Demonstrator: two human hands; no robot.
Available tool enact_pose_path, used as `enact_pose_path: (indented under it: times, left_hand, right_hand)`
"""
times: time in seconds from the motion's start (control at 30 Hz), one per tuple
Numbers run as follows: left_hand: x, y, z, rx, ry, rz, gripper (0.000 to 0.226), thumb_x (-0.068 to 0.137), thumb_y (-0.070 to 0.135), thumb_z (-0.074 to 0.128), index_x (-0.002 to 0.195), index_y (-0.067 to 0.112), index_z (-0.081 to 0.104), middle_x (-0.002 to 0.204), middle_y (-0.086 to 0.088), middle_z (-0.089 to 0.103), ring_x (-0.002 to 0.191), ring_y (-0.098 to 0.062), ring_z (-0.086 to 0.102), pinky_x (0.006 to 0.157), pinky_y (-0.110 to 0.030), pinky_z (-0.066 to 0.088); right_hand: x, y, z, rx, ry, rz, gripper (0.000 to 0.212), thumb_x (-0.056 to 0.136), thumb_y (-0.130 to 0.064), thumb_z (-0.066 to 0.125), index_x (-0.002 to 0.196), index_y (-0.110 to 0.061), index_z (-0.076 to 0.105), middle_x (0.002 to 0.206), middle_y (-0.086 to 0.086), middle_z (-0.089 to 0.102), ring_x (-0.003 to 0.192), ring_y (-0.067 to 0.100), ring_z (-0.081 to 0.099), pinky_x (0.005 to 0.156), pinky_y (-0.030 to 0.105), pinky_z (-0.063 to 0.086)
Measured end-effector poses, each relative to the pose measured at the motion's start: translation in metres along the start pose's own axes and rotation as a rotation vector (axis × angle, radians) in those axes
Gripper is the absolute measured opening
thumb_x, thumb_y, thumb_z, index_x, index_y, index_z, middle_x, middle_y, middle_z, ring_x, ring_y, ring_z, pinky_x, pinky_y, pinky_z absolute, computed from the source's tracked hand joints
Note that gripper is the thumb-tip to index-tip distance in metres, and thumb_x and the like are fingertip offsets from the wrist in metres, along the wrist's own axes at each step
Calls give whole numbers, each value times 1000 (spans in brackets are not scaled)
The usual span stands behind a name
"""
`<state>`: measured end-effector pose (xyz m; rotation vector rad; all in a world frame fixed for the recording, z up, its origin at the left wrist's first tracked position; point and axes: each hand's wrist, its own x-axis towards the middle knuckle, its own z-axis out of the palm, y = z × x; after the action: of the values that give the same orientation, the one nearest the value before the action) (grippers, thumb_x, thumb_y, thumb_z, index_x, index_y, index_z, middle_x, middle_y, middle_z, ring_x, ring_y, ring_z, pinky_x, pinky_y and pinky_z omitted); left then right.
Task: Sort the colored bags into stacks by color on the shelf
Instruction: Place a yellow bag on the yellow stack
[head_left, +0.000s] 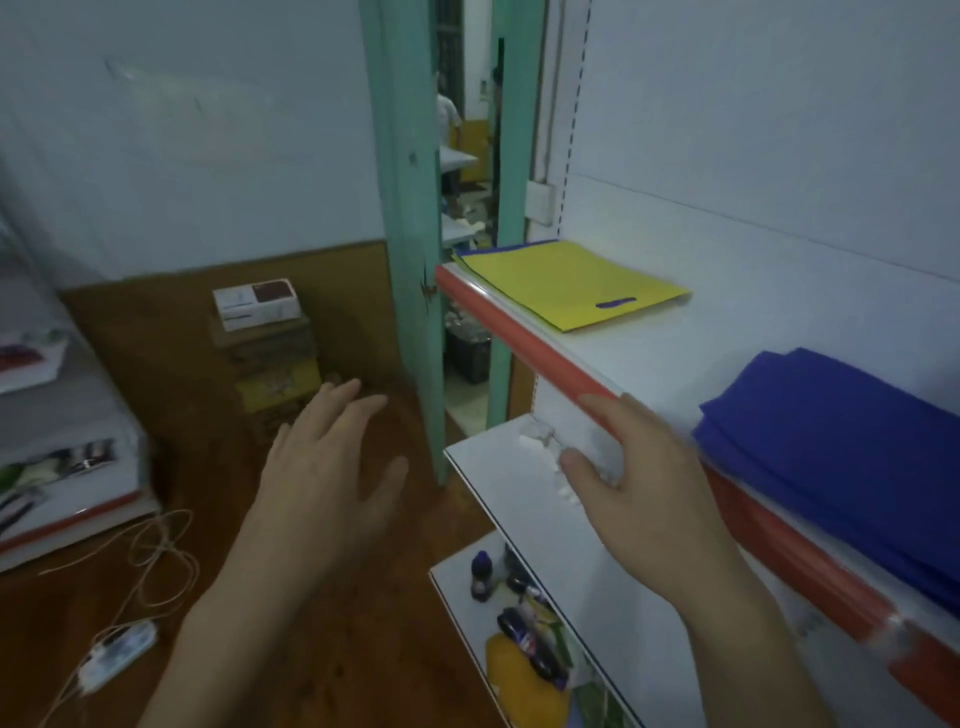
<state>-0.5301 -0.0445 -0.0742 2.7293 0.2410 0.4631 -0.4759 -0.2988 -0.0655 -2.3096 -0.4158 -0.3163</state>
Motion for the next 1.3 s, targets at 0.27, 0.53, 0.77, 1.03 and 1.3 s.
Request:
enact_pose_path:
  times: [0.27,0.53,0.77,1.03,1.3]
  left_hand:
    - [109,-85,19,24,5,-27,61,92,47,56,147,28,39,158,8,29,151,-15,16,118,-55,26]
    - [253,-93,39,-130,25,104,56,92,36,63,144,25,47,154,10,38,148,-10,24,116,-42,35]
    - [377,-67,87,-354,-40,418,45,90,29,64,134,26,55,143,13,48,129,8,34,106,-16,27]
    - [486,-31,145,-358,-342,716,52,90,54,54,139,35,49,160,10,25,151,-10,11,121,-41,21]
    - [518,-28,157,-146,-538,829,93,69,81,9,150,39,28,161,14,23,151,-5,6,122,-39,5]
  right_hand:
    - [128,-15,86,-36,-42,-92,51,94,-36,62,143,-26,49,140,-11,53,132,8,45,107,28,38]
    - [259,-16,127,-136,-24,-74,47,92,-33,63,136,-24,52,124,-8,57,113,11,51,84,20,33]
    - [305,21,120,-258,132,140,52,92,-33,65,141,-22,50,141,-8,52,136,10,41,103,9,20]
    - [308,49,112,-390,400,592,55,86,-33,70,137,-30,51,140,-6,50,123,11,48,99,19,33]
    - [295,42,112,-302,581,1026,52,89,-41,64,138,-40,45,133,-1,61,97,16,49,78,33,36]
